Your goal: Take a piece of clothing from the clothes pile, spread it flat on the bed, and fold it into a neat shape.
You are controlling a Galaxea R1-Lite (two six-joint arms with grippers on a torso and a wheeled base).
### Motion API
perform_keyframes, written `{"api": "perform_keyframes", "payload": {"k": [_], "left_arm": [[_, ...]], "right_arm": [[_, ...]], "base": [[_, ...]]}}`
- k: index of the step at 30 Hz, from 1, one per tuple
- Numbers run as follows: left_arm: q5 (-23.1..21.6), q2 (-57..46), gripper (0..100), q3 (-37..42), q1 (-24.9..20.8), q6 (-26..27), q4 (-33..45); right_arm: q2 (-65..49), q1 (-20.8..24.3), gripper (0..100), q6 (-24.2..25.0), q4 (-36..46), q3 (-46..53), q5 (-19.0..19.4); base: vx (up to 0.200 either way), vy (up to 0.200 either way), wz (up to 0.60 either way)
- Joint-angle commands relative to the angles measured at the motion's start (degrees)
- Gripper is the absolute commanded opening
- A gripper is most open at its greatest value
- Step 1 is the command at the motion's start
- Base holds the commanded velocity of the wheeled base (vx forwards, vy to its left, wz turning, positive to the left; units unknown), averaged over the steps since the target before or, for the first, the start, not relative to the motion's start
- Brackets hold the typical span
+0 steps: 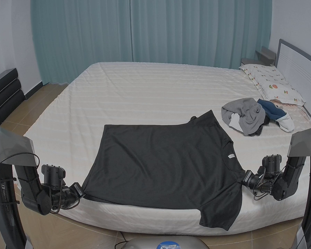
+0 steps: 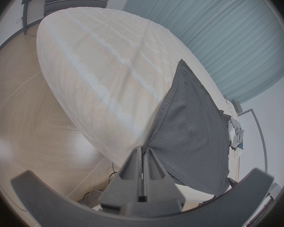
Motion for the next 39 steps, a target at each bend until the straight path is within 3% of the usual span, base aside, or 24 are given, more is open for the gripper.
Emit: {"api": "perform_keyframes", "payload": {"k": [1,10,11,19,23,27,30,39], "left_arm": [[0.07,-0.02,0,-0.05,-0.02,0.02,-0.02],[0.16,0.07,0,-0.05,-0.02,-0.07,-0.02],[0.16,0.07,0,-0.05,-0.02,-0.07,-0.02],[0.16,0.07,0,-0.05,-0.02,-0.07,-0.02],[0.16,0.07,0,0.03,-0.02,-0.07,-0.02],[0.16,0.07,0,0.03,-0.02,-0.07,-0.02],[0.16,0.07,0,0.03,-0.02,-0.07,-0.02],[0.16,0.07,0,0.03,-0.02,-0.07,-0.02]], "right_arm": [[-1.37,-0.62,0,0.02,1.8,-4.42,-0.03],[0.47,-0.62,0,-0.15,1.98,-7.59,0.24],[0.91,-0.53,100,-0.15,1.8,-7.59,0.5],[-2.87,-2.99,100,-0.42,1.45,-3.54,2.17],[-6.38,-3.78,100,-2.79,1.45,2.35,6.21],[-6.73,-3.6,100,-5.87,0.92,5.95,7.8],[-5.33,-2.2,100,-8.15,0.74,8.59,9.2],[-3.31,3.25,100,-8.33,-1.01,9.2,8.85]], "base": [[0.0,0.0,0.0],[0.0,0.0,0.0],[0.0,0.0,0.0],[0.0,0.0,0.0],[0.0,0.0,0.0],[0.0,0.0,0.0],[0.0,0.0,0.0],[0.0,0.0,0.0]]}}
